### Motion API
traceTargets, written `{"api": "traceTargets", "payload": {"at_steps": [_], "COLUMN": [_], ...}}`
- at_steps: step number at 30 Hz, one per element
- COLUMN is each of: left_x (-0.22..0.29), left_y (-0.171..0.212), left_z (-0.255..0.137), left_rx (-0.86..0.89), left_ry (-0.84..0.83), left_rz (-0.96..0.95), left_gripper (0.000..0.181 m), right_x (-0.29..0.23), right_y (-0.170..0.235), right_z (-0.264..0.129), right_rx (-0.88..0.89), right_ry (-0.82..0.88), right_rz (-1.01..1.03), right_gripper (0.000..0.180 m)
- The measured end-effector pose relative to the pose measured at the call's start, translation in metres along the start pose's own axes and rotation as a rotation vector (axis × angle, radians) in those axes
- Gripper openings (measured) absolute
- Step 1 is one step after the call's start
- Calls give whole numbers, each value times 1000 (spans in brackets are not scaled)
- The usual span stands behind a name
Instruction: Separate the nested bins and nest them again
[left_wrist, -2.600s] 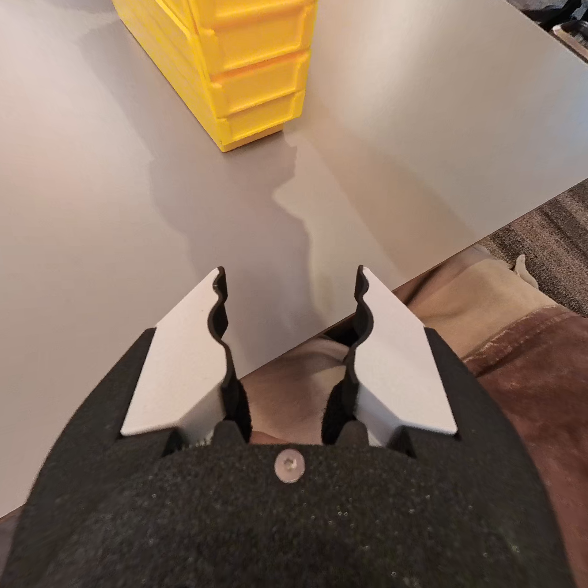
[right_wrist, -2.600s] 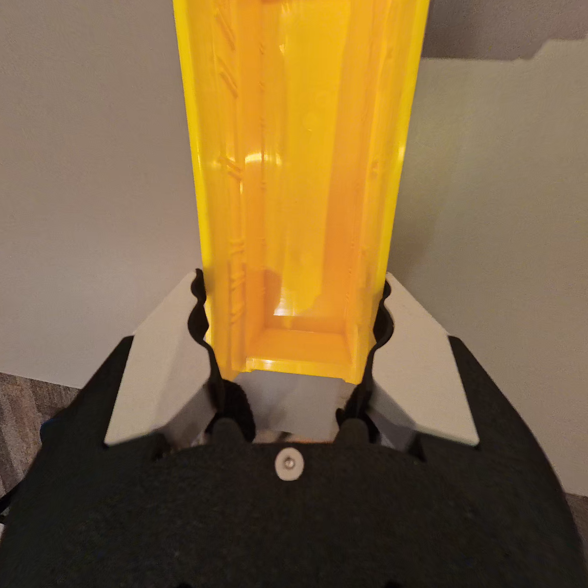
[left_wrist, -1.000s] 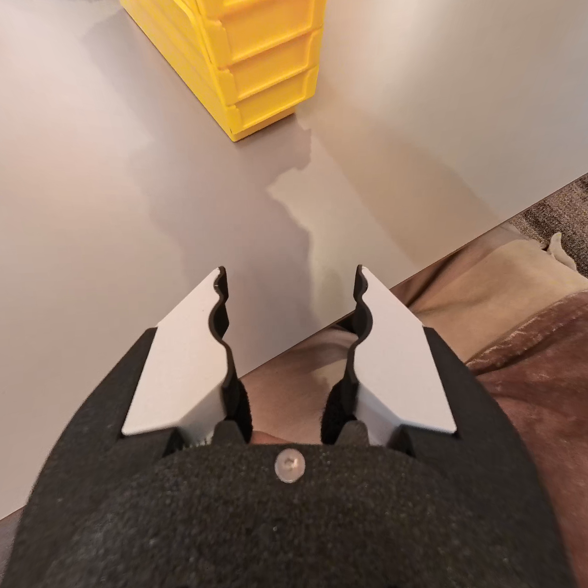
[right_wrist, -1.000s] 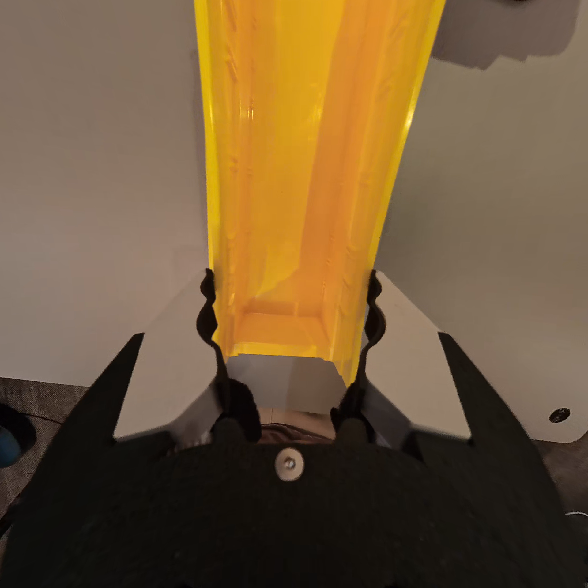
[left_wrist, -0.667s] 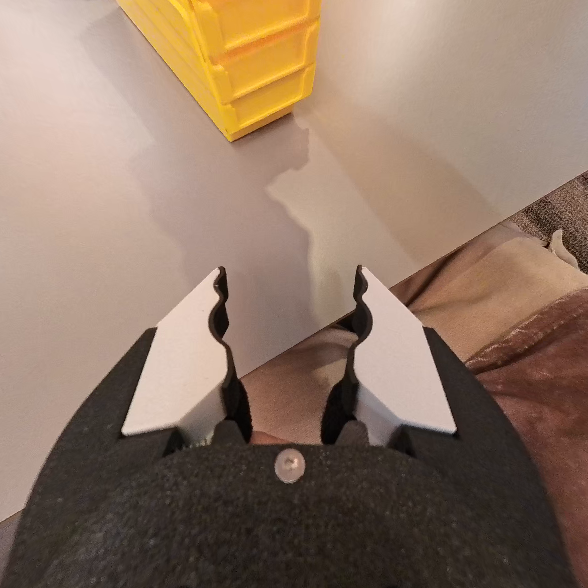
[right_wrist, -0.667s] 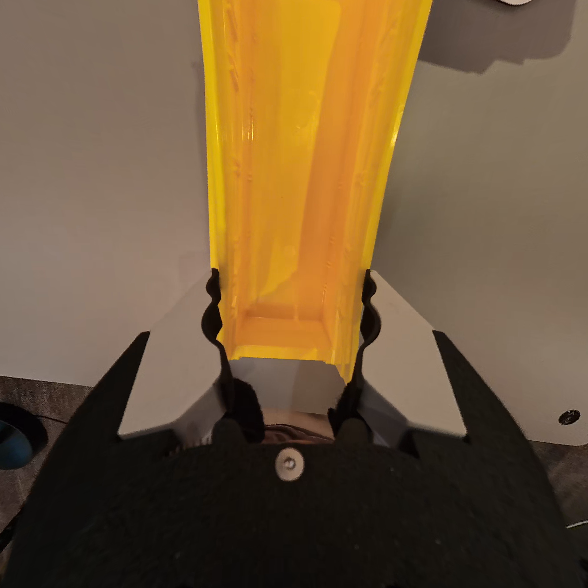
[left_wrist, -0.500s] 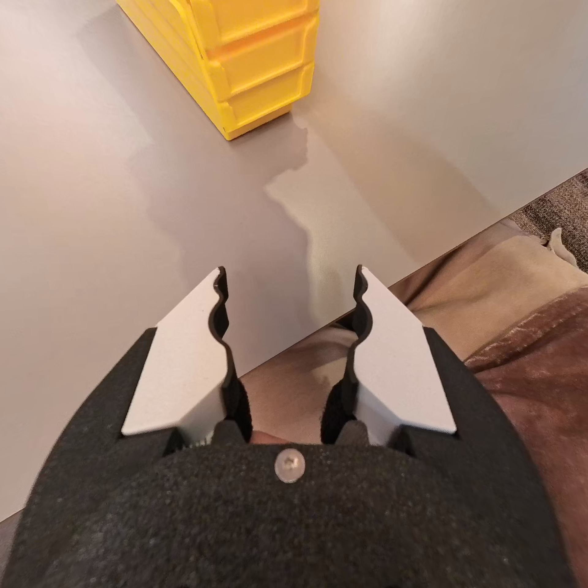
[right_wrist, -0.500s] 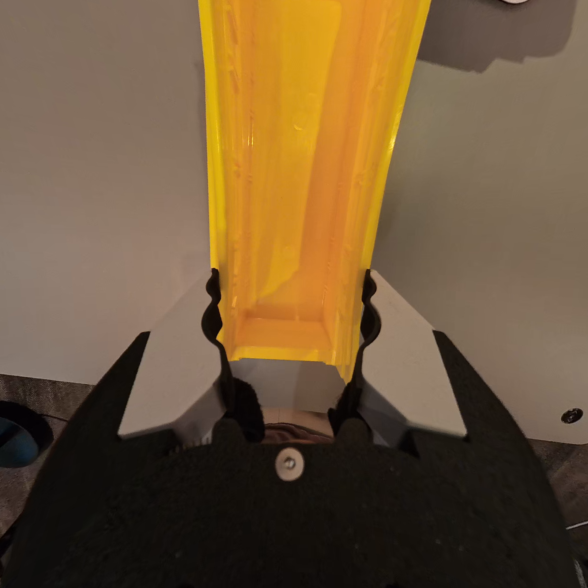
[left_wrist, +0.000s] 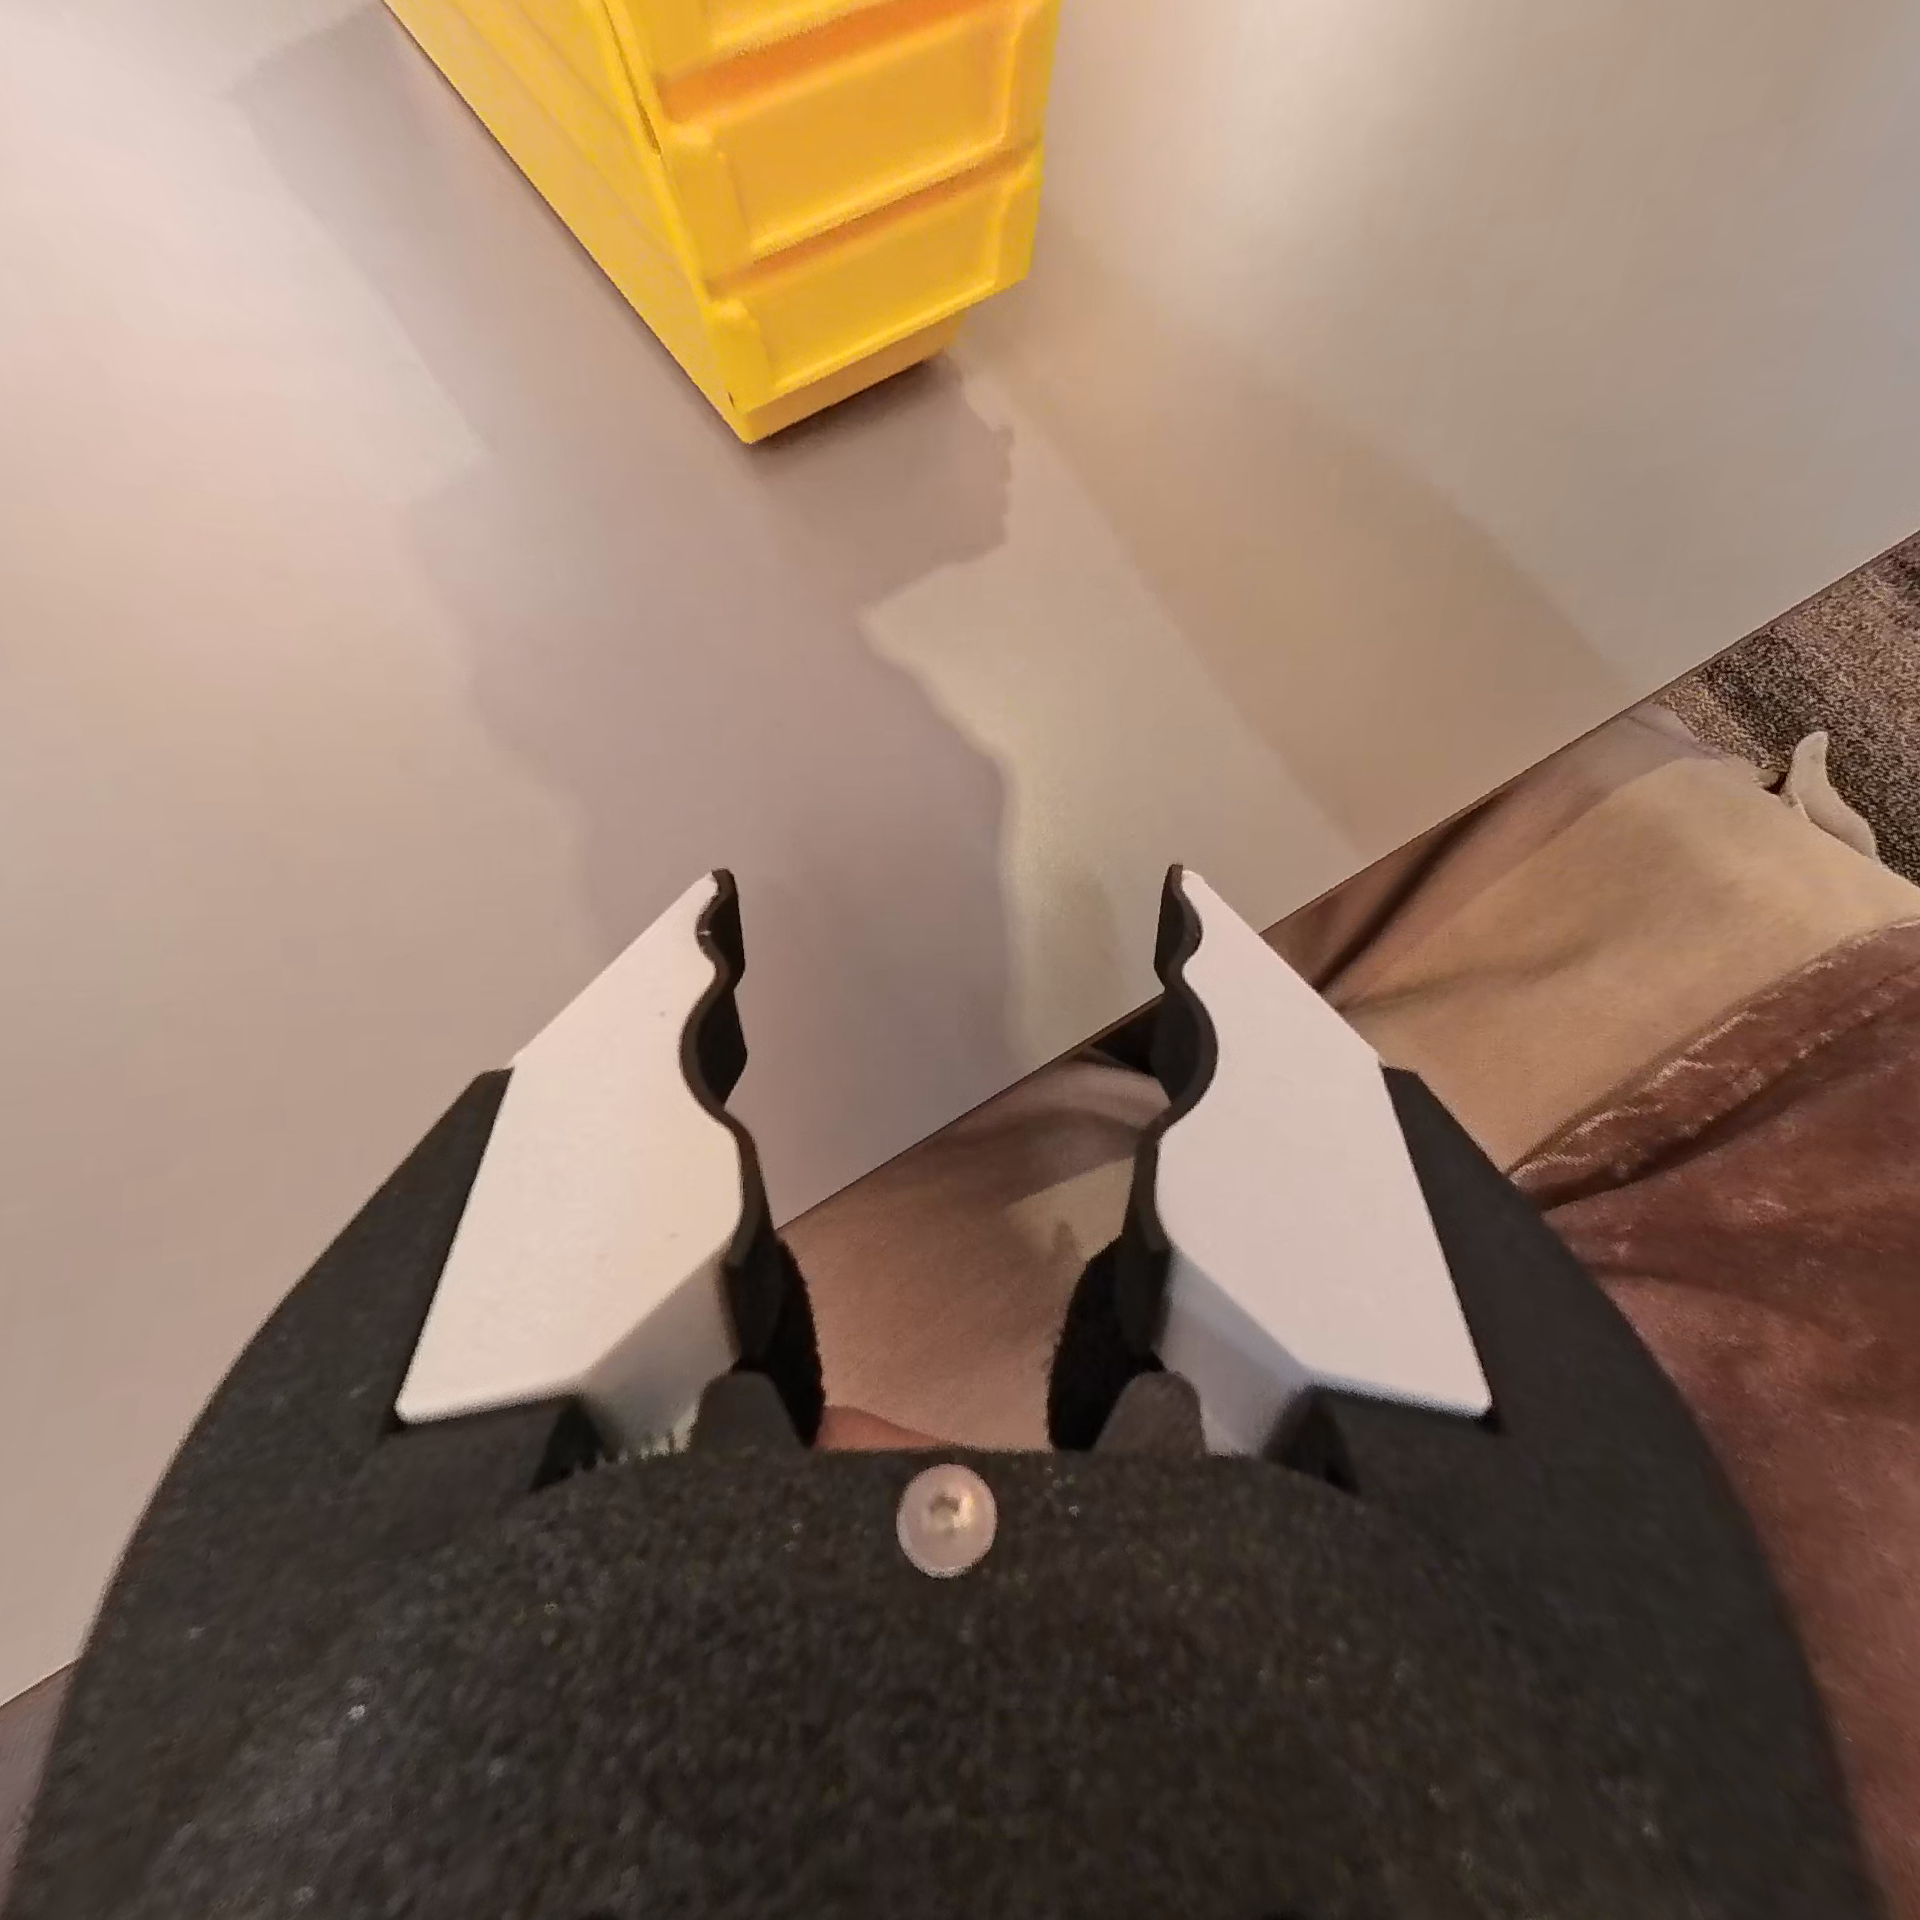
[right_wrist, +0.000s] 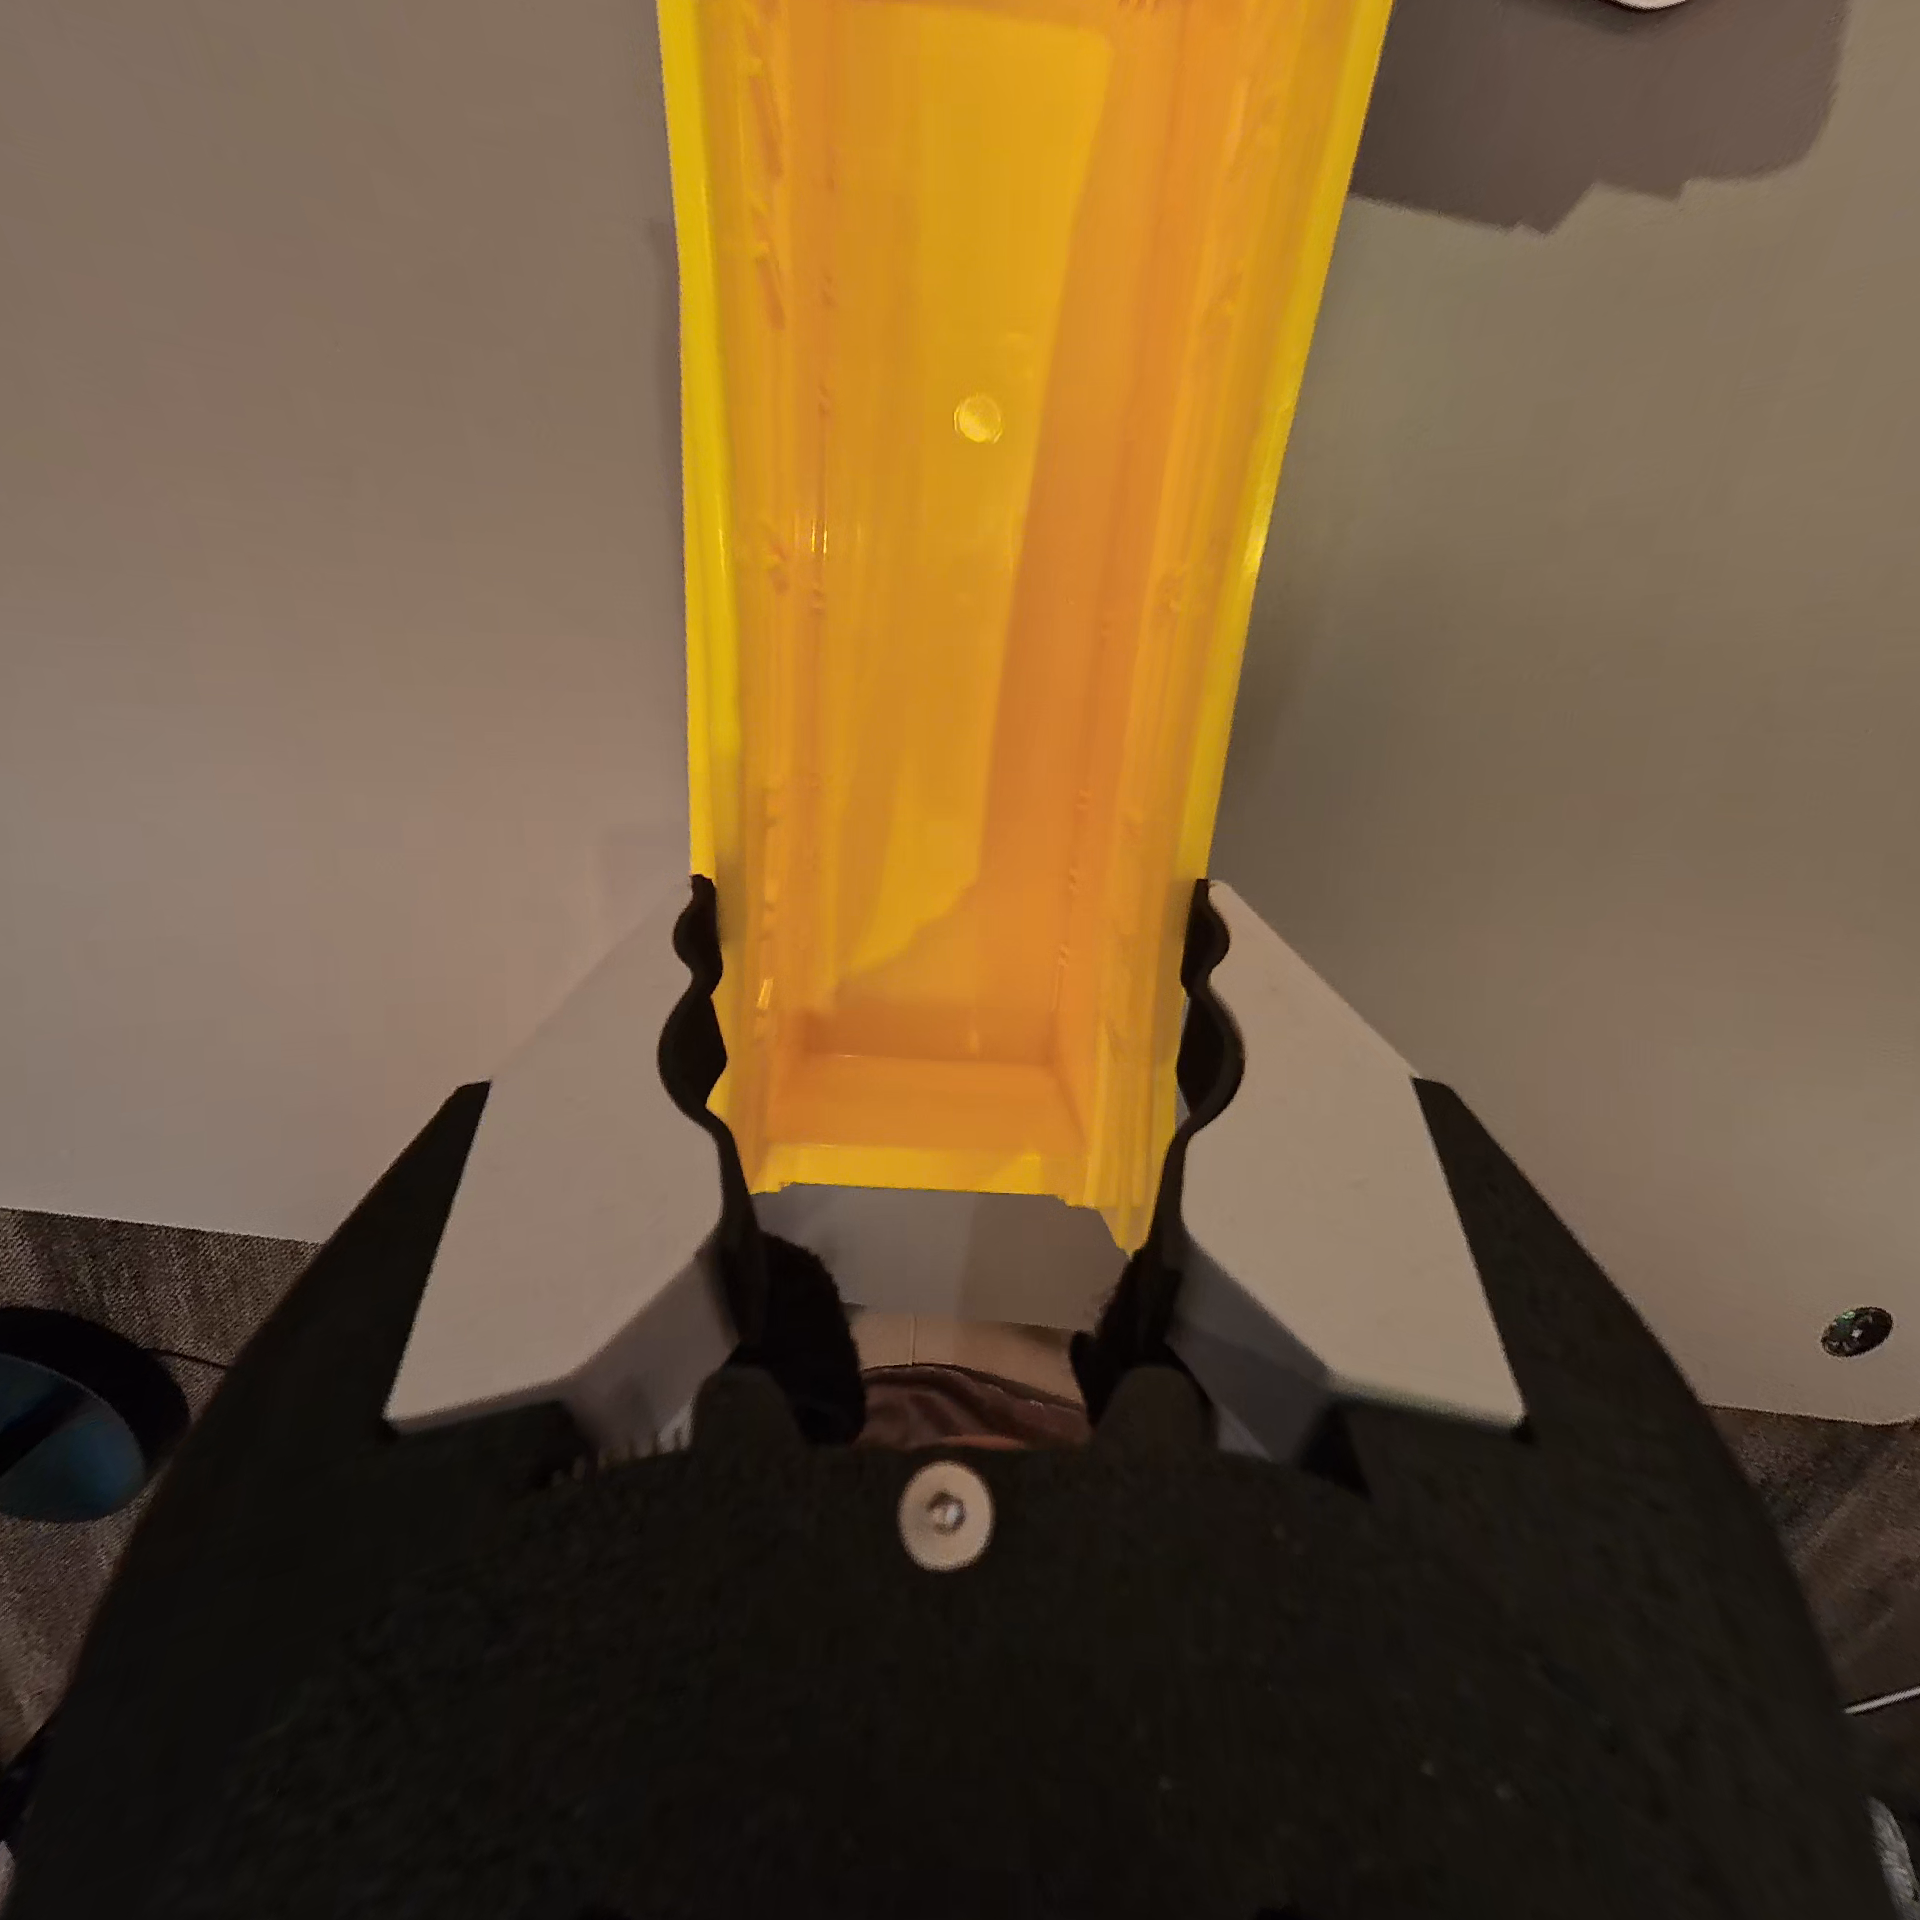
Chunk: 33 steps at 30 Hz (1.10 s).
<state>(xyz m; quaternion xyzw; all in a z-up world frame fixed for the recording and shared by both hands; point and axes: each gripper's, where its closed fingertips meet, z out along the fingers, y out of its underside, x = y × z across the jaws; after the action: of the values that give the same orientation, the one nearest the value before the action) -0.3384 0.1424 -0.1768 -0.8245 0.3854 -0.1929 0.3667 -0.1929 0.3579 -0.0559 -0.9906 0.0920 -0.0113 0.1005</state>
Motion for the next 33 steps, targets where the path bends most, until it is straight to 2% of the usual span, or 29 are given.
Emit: {"api": "traceTargets", "payload": {"at_steps": [33], "left_x": [1], "left_y": [1], "left_z": [1], "left_rx": [-10], "left_ry": [3], "left_rz": [3], "left_gripper": [78], "right_x": [5], "right_y": [6], "right_z": [-12], "right_rx": [-44], "right_ry": [19], "right_rz": [-19], "right_gripper": [94]}}
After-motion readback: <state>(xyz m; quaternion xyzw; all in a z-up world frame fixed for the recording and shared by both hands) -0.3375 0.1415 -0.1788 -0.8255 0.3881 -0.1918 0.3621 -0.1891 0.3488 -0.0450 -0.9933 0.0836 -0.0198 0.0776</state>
